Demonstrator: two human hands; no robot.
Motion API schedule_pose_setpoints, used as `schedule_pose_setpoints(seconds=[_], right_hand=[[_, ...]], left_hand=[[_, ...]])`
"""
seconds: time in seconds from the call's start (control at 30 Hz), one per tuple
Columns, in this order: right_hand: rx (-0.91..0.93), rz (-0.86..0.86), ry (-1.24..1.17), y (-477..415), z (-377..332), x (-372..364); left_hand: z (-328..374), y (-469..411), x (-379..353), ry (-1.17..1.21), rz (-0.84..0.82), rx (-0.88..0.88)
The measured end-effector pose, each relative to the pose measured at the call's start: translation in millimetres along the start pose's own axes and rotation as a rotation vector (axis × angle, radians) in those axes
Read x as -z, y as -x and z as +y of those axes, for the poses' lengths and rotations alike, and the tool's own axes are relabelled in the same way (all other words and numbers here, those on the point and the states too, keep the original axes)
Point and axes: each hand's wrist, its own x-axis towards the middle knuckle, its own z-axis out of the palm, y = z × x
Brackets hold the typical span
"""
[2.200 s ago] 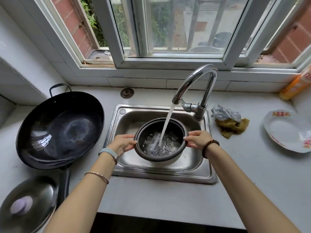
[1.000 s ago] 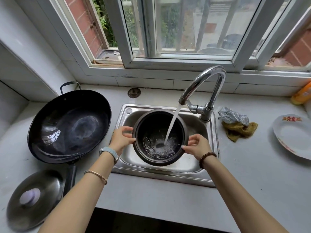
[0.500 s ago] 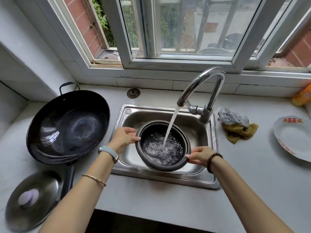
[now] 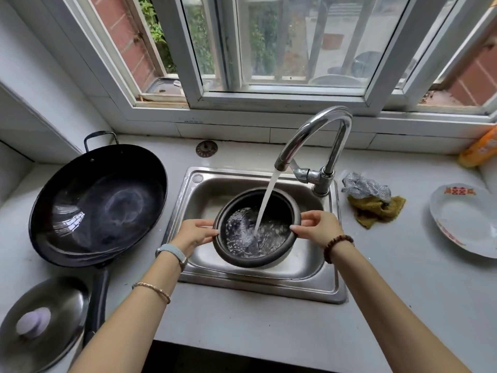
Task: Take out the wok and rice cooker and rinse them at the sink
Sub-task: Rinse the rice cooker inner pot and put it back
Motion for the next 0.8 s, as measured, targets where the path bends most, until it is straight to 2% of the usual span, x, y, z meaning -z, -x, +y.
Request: schedule_pose_setpoints(seconds=[0.13, 0.43, 0.57, 0.7, 0.8], right_hand=[[-0.164, -0.076, -0.108, 0.9, 5.4, -2.5], [-0.454, -0.117, -0.512, 20.2, 35.4, -49.4], [-0.531, -0.183, -0.594, 32.0, 35.4, -71.3], [-0.572, -0.296, -0.689, 47.3, 28.7, -89.7], [-0.594, -0.317, -0.715, 48.5, 27.3, -99.4]], left_hand=[[8.4, -2.8, 8.9, 0.000, 0.038, 0.024], [58.1, 14.9, 23.6, -0.283, 0.184, -0.174], [76.7, 23.4, 29.3, -0.424, 0.250, -0.214], [97.2, 33.4, 31.1, -0.506, 0.267, -0.241], [111.7, 39.0, 31.1, -0.560, 0.265, -0.260]])
